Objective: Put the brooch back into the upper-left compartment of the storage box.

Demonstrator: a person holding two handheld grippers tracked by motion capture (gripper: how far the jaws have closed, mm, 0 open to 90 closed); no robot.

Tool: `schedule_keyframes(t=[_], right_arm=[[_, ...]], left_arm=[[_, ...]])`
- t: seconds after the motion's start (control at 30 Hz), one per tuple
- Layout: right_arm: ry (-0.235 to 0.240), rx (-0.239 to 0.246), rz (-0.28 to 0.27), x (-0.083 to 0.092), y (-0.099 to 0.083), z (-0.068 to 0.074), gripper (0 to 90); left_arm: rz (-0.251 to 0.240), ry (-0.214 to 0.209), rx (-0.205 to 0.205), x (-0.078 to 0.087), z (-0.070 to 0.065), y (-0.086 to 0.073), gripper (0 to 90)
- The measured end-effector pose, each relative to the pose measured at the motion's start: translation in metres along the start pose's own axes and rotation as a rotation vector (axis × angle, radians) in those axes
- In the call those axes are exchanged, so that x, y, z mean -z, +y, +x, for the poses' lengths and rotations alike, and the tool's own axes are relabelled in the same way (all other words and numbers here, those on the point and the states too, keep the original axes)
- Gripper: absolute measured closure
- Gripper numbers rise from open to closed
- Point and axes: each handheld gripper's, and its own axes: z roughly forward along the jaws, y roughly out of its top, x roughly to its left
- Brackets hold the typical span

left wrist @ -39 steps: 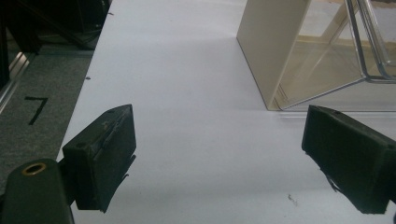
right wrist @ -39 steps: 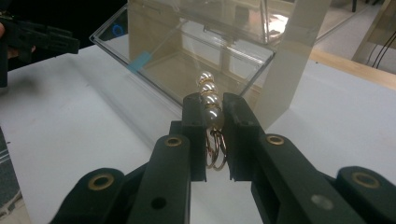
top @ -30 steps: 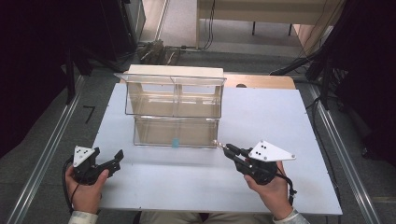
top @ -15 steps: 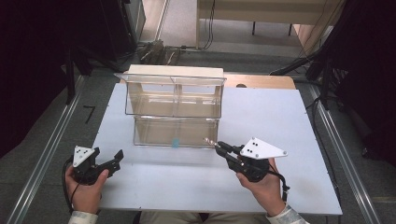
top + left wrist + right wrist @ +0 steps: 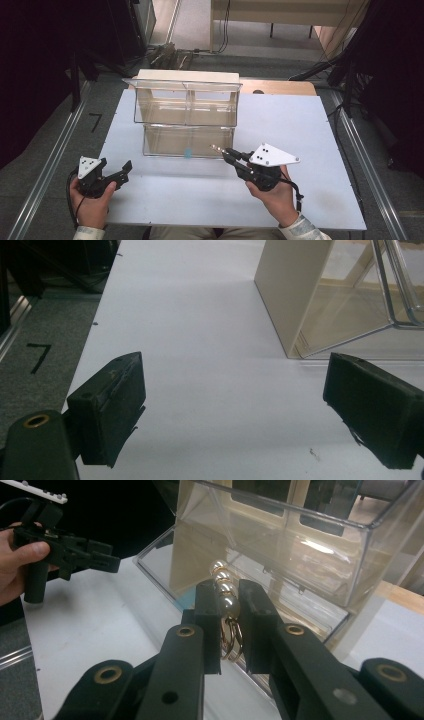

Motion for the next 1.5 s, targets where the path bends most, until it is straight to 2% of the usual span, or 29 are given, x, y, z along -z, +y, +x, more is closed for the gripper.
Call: schedule_keyframes(t=[1.5], right_arm=[[0.077, 0.021, -0.050, -0.046, 0.029, 0.023, 78.0]], left_arm=[[-0.007, -0.007, 0.010, 0.002, 0.002, 0.001, 10.4]])
